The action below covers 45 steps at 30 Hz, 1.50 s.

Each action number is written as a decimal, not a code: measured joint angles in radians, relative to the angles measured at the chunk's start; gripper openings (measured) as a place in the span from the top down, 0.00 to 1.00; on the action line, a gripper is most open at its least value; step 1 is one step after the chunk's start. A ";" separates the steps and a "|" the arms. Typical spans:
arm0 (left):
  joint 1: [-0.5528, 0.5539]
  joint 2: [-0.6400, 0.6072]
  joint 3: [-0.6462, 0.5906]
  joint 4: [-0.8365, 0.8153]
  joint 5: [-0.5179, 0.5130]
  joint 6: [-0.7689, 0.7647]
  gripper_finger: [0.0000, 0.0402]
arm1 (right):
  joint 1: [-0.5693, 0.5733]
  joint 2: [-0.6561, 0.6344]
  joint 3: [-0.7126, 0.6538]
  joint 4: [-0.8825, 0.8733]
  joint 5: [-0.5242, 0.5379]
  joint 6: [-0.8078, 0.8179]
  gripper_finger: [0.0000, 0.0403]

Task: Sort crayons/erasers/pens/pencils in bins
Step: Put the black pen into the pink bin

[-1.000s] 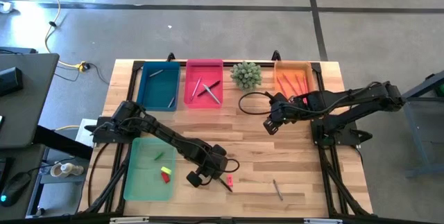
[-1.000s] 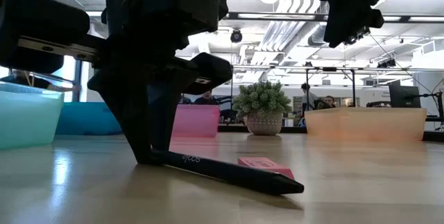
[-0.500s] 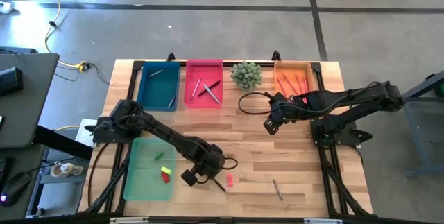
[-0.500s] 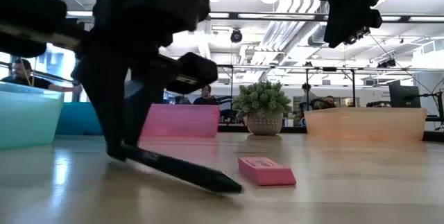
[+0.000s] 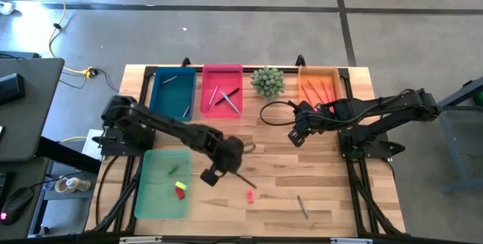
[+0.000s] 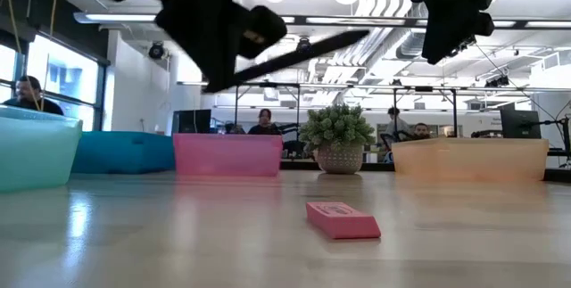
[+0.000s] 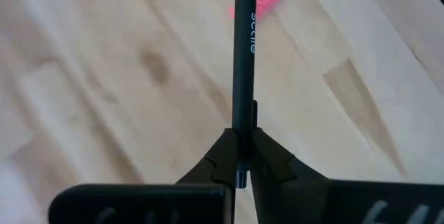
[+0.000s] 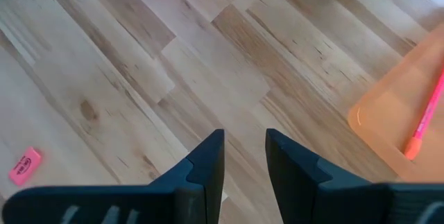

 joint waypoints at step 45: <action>0.449 -0.385 -0.261 0.231 -0.128 -0.150 0.70 | -0.166 -0.001 0.000 -0.025 0.034 -0.238 0.76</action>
